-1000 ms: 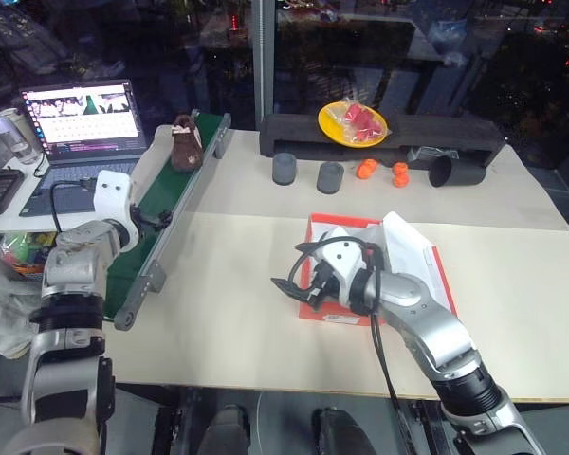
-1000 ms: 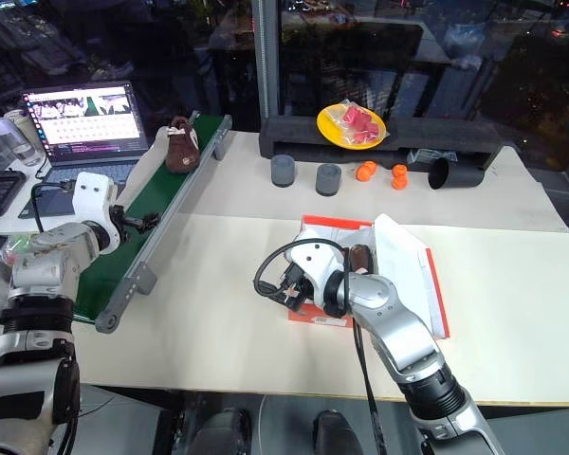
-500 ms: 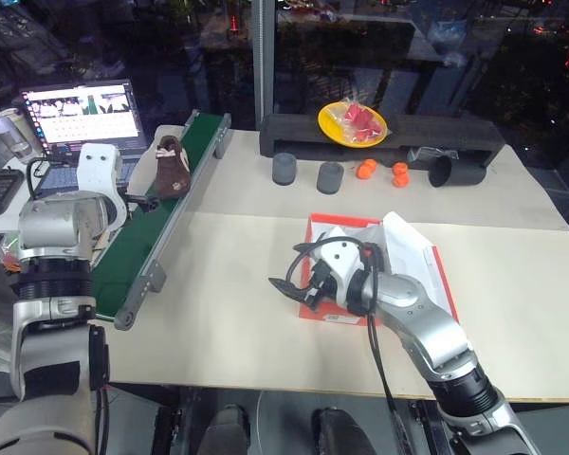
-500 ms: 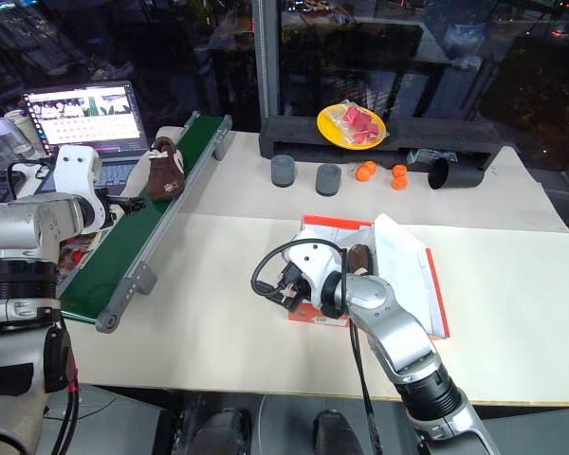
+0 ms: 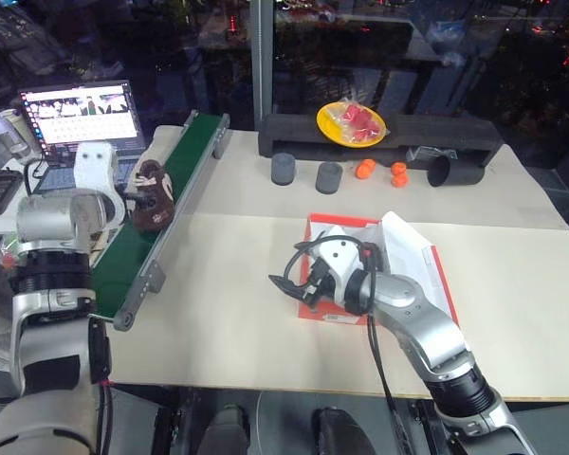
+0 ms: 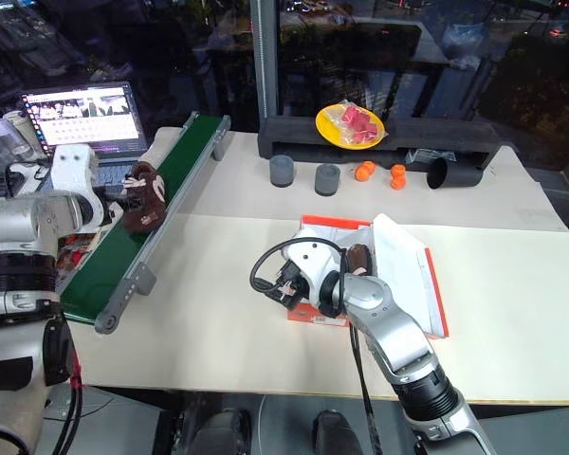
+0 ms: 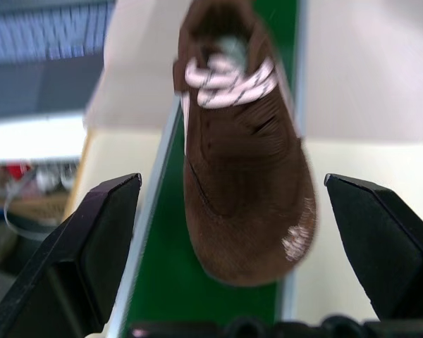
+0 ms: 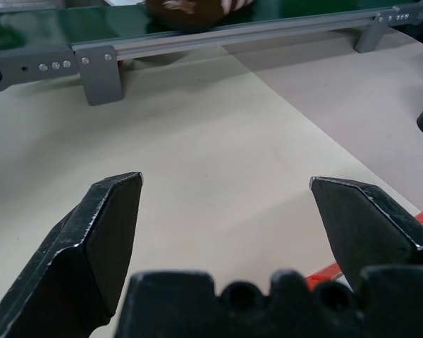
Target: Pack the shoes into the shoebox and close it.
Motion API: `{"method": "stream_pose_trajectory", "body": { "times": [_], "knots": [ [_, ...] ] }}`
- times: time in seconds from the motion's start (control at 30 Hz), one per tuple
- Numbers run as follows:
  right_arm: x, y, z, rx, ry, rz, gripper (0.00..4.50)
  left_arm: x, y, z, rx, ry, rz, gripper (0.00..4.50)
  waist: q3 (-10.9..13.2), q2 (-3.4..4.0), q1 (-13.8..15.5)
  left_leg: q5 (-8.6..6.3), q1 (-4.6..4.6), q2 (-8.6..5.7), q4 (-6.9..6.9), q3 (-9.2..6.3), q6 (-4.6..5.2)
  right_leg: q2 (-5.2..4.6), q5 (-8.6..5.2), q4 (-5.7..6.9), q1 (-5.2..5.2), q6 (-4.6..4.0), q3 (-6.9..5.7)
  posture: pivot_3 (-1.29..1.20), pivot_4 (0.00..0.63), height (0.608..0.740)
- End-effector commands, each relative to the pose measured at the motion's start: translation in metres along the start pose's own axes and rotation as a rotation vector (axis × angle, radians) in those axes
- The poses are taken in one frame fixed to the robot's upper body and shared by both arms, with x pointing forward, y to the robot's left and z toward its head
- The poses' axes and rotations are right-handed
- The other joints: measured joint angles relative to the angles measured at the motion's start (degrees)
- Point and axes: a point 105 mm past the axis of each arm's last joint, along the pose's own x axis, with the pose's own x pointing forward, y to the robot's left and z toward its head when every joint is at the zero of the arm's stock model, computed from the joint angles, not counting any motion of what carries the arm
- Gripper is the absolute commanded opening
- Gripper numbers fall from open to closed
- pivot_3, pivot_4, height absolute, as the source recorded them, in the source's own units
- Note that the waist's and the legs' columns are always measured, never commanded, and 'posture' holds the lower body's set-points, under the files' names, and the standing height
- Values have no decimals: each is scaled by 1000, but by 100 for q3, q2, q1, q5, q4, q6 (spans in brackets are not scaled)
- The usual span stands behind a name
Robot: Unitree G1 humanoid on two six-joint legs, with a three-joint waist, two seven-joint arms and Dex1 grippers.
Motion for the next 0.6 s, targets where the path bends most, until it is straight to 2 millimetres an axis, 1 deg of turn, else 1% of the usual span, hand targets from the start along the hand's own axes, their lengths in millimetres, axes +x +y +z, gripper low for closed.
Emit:
{"method": "stream_pose_trajectory", "body": {
  "times": [0.03,0.13,0.23,0.37,0.43,0.47,0.5,0.6],
  "knots": [
    [-4,-4,15,-22,-49,-24,4493,6,-1,-14,-3,28,-6,4500,-4,-6,15,0,0,0,3,0,0,0,0,5,1,0,0,0,150,719],
    [-6,-5,15,-20,-50,-29,4493,6,-3,-14,-7,22,-13,4500,-6,-6,15,0,16,-1,10,1,0,-1,0,8,16,0,1,0,150,719],
    [-6,-5,14,-20,-45,-33,4500,6,-6,-11,-13,8,-22,3759,-7,-6,14,0,18,0,26,1,0,-1,0,21,18,0,1,0,150,719],
    [-7,-6,15,-17,-45,-35,4500,6,-6,-9,-14,2,-22,2258,-10,-3,24,1,25,0,32,0,-1,-1,0,29,23,-1,1,0,150,719],
    [-6,-6,15,-16,-45,-37,4500,6,-7,-8,-14,-1,-24,1709,-12,-3,30,1,26,0,33,0,-2,-1,0,30,25,-1,1,0,150,719],
    [-7,-7,15,-16,-45,-38,4500,7,-7,-8,-13,-1,-25,1360,-12,-3,31,1,26,0,33,0,-2,-1,0,30,25,-1,1,0,150,719],
    [-7,-7,16,-16,-45,-39,4500,7,-7,-8,-13,-2,-25,1149,-13,-3,32,2,26,0,34,0,-2,-1,1,30,26,-1,1,0,150,719],
    [-7,-7,16,-15,-45,-42,4500,7,-8,-7,-13,-3,-25,1149,-13,-3,36,2,26,0,34,-1,-2,-1,0,30,25,-1,1,0,150,719]
  ]
}}
